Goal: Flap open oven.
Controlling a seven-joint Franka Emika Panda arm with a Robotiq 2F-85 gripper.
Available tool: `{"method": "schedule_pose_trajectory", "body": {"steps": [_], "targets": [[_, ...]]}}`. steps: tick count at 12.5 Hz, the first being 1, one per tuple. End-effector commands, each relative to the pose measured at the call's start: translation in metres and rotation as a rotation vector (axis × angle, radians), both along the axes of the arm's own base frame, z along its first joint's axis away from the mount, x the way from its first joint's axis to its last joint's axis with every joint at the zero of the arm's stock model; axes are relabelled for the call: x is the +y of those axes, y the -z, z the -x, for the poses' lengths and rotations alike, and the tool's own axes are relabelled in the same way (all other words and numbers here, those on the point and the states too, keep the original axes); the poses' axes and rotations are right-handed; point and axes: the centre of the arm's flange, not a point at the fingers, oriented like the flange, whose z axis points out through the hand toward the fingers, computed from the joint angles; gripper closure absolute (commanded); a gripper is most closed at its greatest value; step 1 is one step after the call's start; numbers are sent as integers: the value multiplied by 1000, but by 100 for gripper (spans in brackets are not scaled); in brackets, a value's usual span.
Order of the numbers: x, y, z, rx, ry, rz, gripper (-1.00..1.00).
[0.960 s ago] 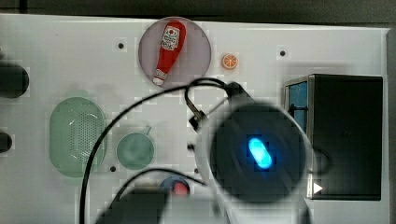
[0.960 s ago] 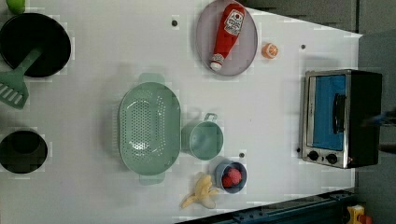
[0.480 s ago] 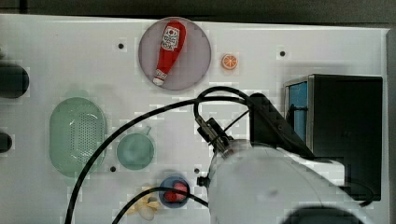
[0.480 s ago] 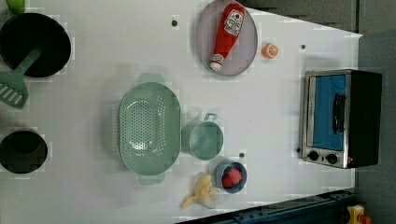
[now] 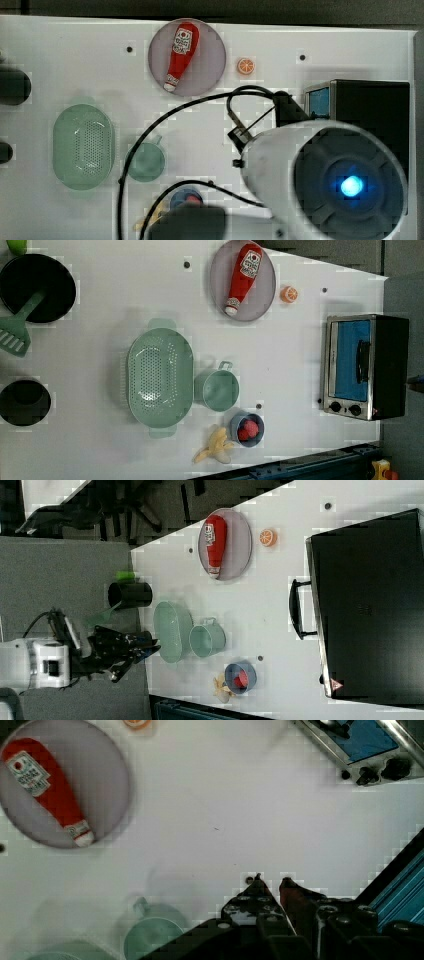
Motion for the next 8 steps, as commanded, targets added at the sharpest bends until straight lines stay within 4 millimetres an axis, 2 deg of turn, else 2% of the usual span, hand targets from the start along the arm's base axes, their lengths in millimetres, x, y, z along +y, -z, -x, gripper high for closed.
{"method": "schedule_pose_trajectory", "body": {"steps": [1,5,8], "targets": [[-49,-12,12,-40,-143,-24,65],[-115,20,16,-29,-412,-70,65],[-157,55,11,-37,-593,-51,65]]}}
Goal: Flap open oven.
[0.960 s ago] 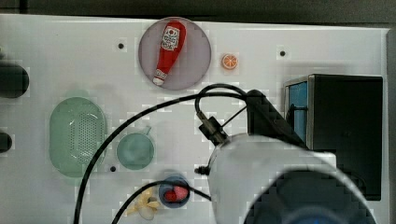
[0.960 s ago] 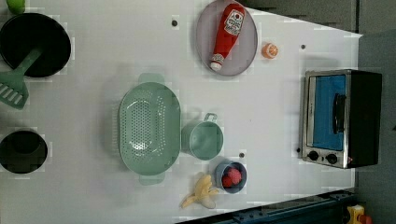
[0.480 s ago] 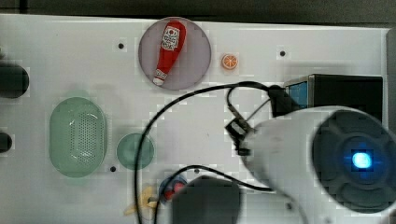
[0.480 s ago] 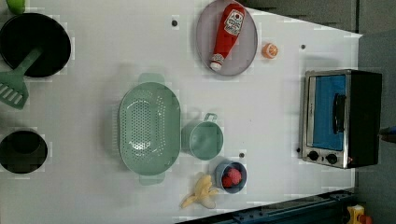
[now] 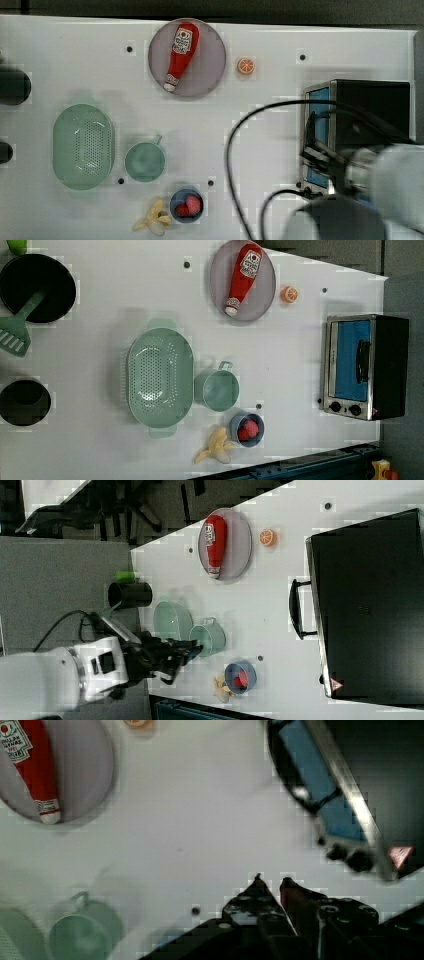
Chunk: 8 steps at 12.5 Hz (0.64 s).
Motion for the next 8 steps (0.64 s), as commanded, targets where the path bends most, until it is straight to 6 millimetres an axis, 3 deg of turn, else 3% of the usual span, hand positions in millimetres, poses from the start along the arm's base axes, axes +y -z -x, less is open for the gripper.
{"method": "schedule_pose_trajectory", "body": {"steps": [1,5,8], "targets": [[-32,51,-10,15,-325,35,65],[-62,112,-26,-23,-473,124,65],[-68,162,-31,-29,-469,161,65]]}}
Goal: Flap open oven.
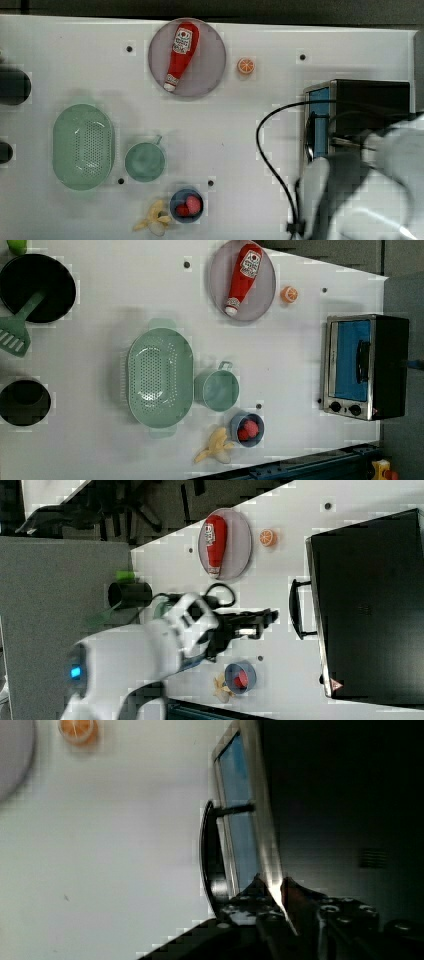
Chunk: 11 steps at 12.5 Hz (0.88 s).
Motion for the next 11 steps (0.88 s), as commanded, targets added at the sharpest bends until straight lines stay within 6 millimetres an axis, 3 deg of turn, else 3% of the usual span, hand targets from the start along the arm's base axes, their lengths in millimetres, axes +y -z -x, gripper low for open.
{"method": "schedule_pose_trajectory", "body": {"steps": [1,6,11], "targets": [[7,45,-1,37,-103,14,65],[10,99,-2,21,-125,65,65],[13,128,-5,74,-134,64,65]]}}
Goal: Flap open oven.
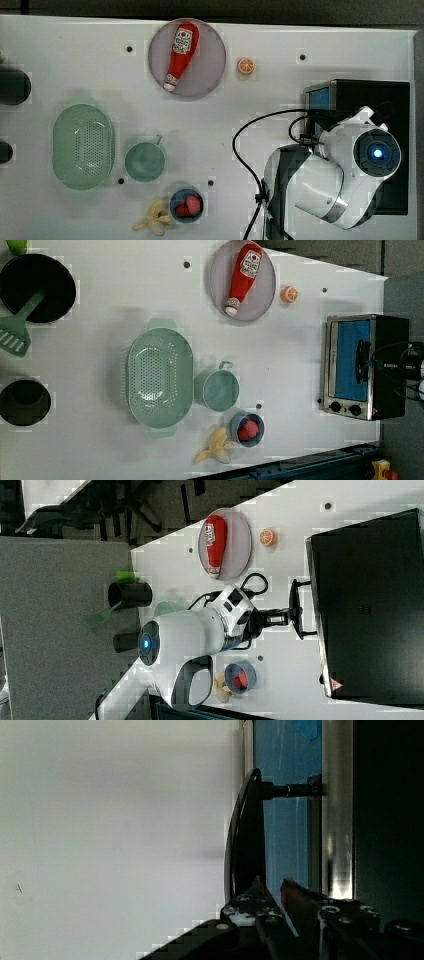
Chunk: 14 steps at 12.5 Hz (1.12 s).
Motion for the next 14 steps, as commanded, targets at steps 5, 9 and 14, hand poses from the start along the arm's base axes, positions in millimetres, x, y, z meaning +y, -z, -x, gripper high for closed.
{"method": "schedule_pose_trajectory", "body": {"steps": [5,9,14], "targets": [[38,29,-17,82,-51,150,65],[94,50,-25,127,-52,254,65],[166,104,-29,168,-51,412,65]]}}
